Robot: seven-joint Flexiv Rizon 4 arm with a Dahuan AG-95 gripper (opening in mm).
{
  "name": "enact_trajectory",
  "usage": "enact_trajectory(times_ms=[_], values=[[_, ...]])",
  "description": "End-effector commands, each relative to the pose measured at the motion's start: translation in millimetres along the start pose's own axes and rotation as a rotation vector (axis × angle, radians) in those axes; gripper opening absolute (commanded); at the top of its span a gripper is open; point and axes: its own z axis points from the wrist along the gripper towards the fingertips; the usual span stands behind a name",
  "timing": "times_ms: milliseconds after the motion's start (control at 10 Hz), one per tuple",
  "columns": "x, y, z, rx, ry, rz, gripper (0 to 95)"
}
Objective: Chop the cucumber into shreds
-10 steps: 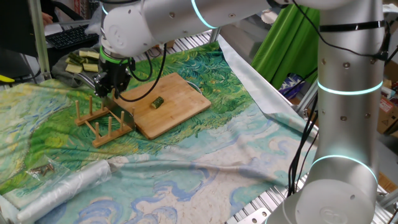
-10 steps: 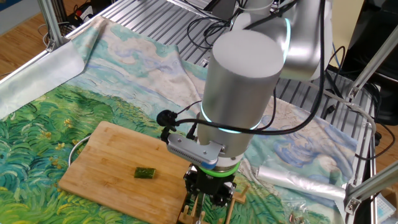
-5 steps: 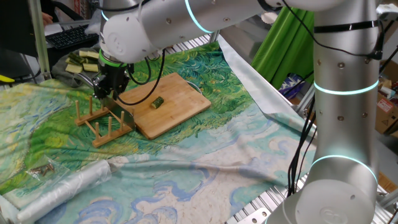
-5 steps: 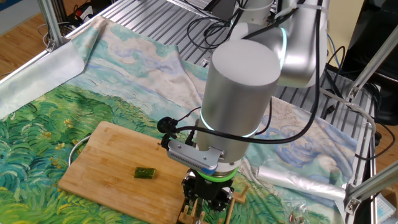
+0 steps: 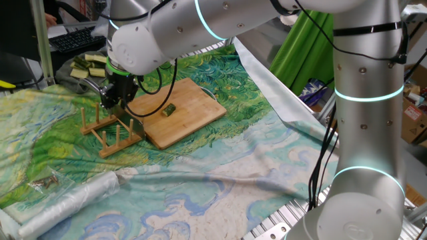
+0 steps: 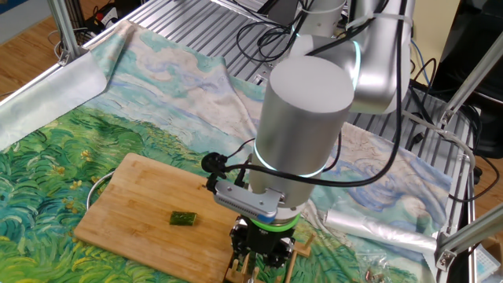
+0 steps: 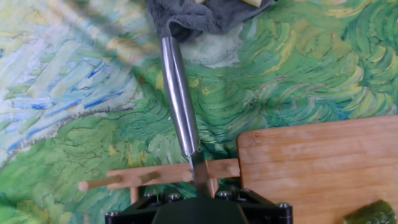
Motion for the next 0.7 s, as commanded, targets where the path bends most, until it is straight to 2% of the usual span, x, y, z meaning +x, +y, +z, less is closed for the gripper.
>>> enact_trajectory(times_ms=[100,700], values=[[0.3,0.0,1.7,-0.001,0.001,-0.017,38.0],[14.5,0.5,6.1,-0.003,-0.004,-0.032,38.0]])
